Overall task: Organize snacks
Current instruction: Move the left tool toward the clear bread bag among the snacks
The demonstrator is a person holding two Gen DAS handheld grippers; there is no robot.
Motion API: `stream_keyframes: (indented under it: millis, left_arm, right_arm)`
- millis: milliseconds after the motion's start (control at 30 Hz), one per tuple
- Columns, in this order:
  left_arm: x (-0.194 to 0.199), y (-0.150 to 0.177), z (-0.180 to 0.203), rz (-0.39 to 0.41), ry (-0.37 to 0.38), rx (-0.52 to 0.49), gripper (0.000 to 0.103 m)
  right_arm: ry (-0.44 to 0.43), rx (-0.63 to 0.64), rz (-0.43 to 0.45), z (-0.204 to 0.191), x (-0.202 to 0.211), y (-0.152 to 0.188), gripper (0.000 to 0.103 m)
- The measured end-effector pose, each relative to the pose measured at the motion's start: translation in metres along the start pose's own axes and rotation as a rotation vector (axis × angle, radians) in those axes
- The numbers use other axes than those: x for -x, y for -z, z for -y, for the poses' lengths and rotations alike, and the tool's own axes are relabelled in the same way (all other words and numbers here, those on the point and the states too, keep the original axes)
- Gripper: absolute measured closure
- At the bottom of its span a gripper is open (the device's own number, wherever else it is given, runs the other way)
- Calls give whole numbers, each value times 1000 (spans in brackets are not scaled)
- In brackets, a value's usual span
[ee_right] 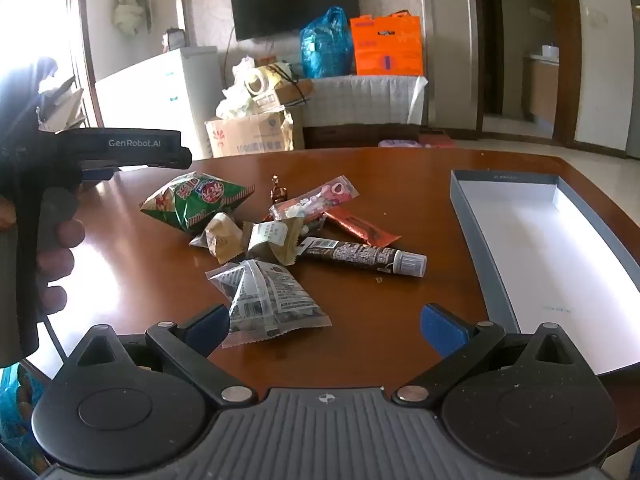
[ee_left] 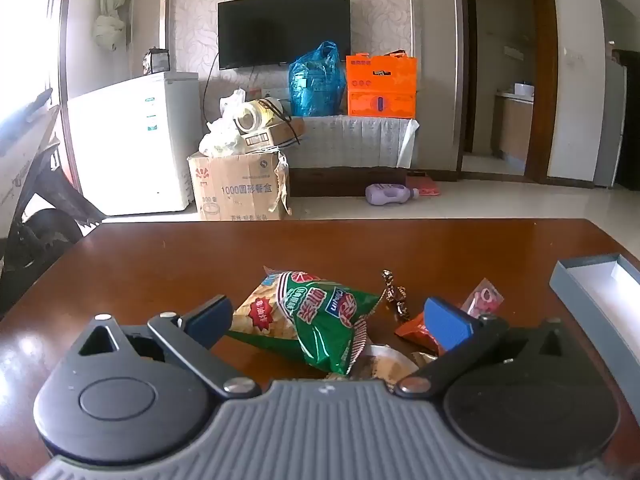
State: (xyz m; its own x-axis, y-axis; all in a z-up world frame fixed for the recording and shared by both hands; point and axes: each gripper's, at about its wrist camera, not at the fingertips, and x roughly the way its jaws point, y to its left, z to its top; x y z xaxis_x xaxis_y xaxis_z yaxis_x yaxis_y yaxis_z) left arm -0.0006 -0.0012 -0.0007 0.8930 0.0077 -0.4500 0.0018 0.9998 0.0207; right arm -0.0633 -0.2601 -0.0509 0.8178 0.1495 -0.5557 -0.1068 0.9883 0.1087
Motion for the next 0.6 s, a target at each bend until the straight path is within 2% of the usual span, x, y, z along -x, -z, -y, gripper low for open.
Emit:
stream_keyframes:
  millis: [300,333,467,600]
  left_arm:
    - [5,8,3,-7,-23,-46,0]
    - [-4,5,3,-33,-16,-36,0]
    - [-14,9,9,-41,-17,-91,0]
    - [-20,13,6,-43,-6,-97,0]
  right_arm:
    - [3,5,11,0,2,1,0]
    - [4,4,9,0,0,0,0]
    - [22,2,19,2,2,-1,0]
    - [30,-1,23,4,-2,-1,0]
